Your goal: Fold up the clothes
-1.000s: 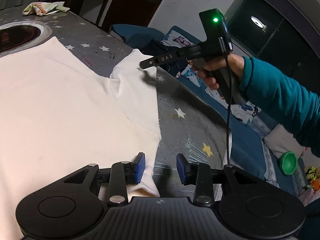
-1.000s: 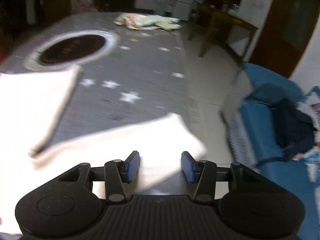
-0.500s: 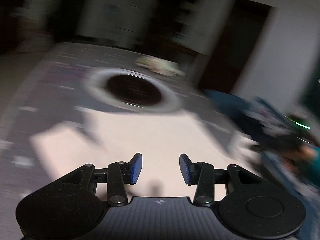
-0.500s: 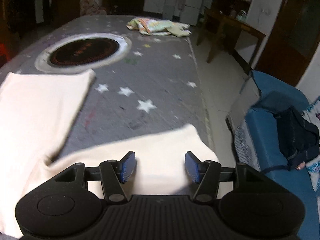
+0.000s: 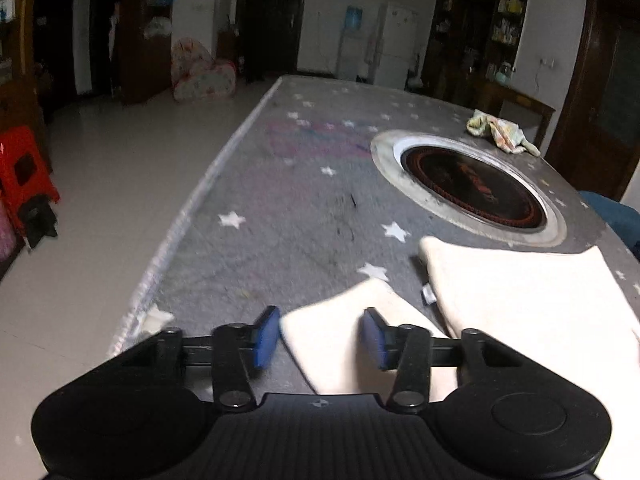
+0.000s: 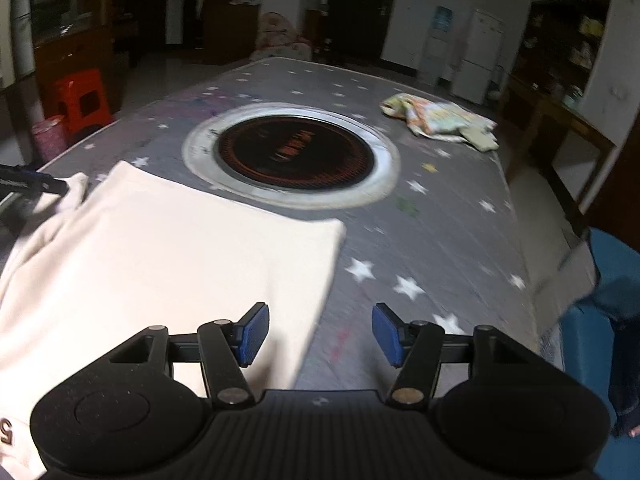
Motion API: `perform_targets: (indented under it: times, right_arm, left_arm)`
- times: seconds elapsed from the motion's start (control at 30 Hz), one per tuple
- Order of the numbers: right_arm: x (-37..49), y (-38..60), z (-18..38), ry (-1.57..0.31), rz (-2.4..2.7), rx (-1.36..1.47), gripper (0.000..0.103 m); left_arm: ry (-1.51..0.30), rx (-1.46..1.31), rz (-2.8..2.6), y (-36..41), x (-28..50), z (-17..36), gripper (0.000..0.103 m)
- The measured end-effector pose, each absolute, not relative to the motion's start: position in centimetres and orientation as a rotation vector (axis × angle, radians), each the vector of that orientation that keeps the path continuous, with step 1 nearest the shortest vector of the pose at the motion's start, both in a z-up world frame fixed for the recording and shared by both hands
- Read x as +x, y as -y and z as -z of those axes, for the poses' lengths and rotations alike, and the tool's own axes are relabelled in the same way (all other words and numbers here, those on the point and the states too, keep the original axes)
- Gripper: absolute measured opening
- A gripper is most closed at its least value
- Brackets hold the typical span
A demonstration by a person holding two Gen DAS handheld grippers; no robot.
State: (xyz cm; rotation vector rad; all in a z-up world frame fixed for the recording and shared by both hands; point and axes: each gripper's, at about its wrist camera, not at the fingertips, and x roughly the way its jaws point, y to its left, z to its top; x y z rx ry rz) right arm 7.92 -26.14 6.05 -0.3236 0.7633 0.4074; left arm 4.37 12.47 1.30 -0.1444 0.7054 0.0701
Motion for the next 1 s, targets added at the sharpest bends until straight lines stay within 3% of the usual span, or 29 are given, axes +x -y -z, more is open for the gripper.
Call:
perform_targets:
  times: [0.07, 0.13, 0.6, 1.0]
  right_arm:
    - [8.1, 25.3, -6.0, -0.756, -0.421, -0.331, 0.062]
    - [8.1, 24.4, -6.0, -0.751, -0.439, -0.334, 0.062]
    - [7.9, 21.3, -3.1, -0.787, -0.502, -0.379, 0.064]
    - [9.0, 22.0, -2.5, -0.809, -0.483, -0.375, 0.066]
  left_arm:
    - [-0.693, -0.152, -0.056, -12.7, 4.1, -1.2, 0.013]
    - [-0.685, -0.176, -0.063, -13.2, 3.7, -1.3, 0.010]
    - [-0.590, -0.154, -0.335, -18.7, -9.5, -5.1, 0.009]
    - [-0.644, -0.103, -0.388, -18.7, -10.0, -3.9, 0.010]
